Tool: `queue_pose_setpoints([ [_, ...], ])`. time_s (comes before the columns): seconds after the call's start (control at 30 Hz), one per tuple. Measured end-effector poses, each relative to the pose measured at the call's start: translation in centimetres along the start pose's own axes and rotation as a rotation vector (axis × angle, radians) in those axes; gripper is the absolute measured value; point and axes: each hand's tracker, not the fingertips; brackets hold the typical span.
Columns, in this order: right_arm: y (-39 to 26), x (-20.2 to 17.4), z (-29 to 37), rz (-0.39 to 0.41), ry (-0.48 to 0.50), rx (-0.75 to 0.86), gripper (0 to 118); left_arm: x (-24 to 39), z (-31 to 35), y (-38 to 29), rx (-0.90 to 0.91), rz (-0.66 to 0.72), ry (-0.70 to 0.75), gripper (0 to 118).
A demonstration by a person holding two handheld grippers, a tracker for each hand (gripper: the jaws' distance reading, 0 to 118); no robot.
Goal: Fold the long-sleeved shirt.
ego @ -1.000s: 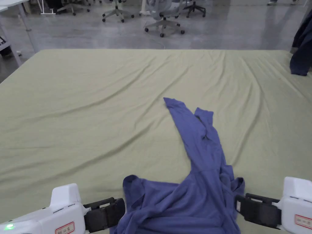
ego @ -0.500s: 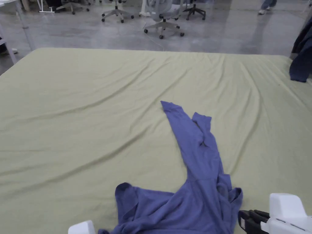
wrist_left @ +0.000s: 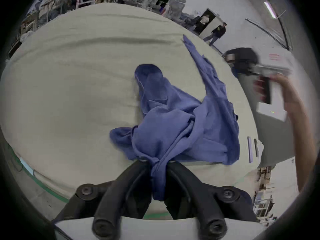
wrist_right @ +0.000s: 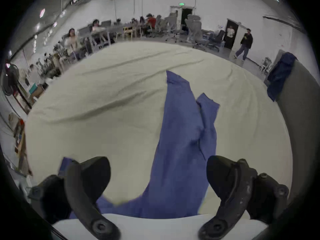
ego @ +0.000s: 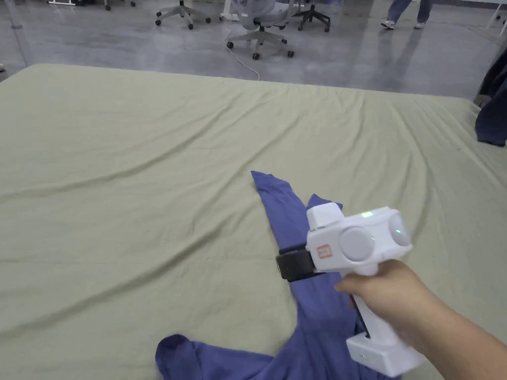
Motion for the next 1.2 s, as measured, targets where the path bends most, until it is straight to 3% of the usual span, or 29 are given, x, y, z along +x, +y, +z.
queue_pose_setpoints([
  [0.1, 1.2, -0.3, -4.3, -0.005, -0.024, -0.134, 112, 0.2, 0.6, 0.3, 0.017, -0.017, 0.003, 10],
  [0.13, 1.2, -0.3, -5.4, -0.003, -0.035, -0.173, 104, 0.1, 0.7, 0.5, 0.015, -0.014, -0.006, 10],
  [0.17, 1.0, -0.3, -6.3, -0.007, -0.076, -0.239, 89, 0.0, 0.8, 0.6, 0.015, -0.009, -0.017, 10],
  [0.23, 0.0, -0.2, -7.4, 0.010, -0.115, -0.328, 30, 0.3, 0.8, 0.8, 0.018, -0.007, -0.018, 10],
  [0.27, -0.4, 0.1, -7.3, 0.031, -0.066, -0.335, 10, 0.2, 0.9, 0.9, 0.020, -0.009, -0.018, 10],
  [0.3, -0.5, 0.3, -6.4, 0.003, 0.028, -0.277, 7, 0.2, 1.0, 0.9, 0.022, -0.012, -0.020, 10],
  [0.37, -1.0, 0.4, -3.8, -0.031, -0.005, -0.239, 7, 0.3, 1.1, 1.2, 0.028, -0.015, -0.021, 10],
  [0.43, -1.4, 0.8, 0.3, -0.001, 0.070, -0.109, 7, 0.2, 1.8, 1.3, 0.038, -0.018, -0.024, 10],
  [0.53, -3.1, 1.9, 9.2, -0.076, 0.100, 0.094, 7, 0.6, 3.2, 1.8, 0.077, -0.014, -0.033, 10],
  [0.67, -7.4, 1.9, 23.0, -0.037, -0.038, 0.393, 7, 1.4, 5.9, 2.5, 0.158, -0.034, -0.030, 10],
  [0.8, -12.9, 1.7, 34.1, -0.176, -0.049, 0.634, 7, 2.2, 9.1, 3.6, 0.254, -0.030, -0.041, 10],
  [0.87, -15.8, 0.1, 39.2, -0.182, -0.156, 0.749, 7, 3.1, 11.4, 4.2, 0.316, -0.037, -0.056, 10],
  [0.93, -18.1, -1.3, 42.9, -0.159, -0.172, 0.894, 7, 4.2, 14.0, 4.7, 0.387, -0.063, -0.083, 10],
  [1.03, -19.0, -2.5, 46.2, -0.146, -0.238, 0.967, 7, 6.2, 17.4, 6.0, 0.463, -0.079, -0.145, 10],
  [1.2, -15.8, -0.8, 48.6, -0.178, -0.178, 1.005, 7, 10.4, 21.8, 9.6, 0.567, -0.161, -0.215, 10],
])
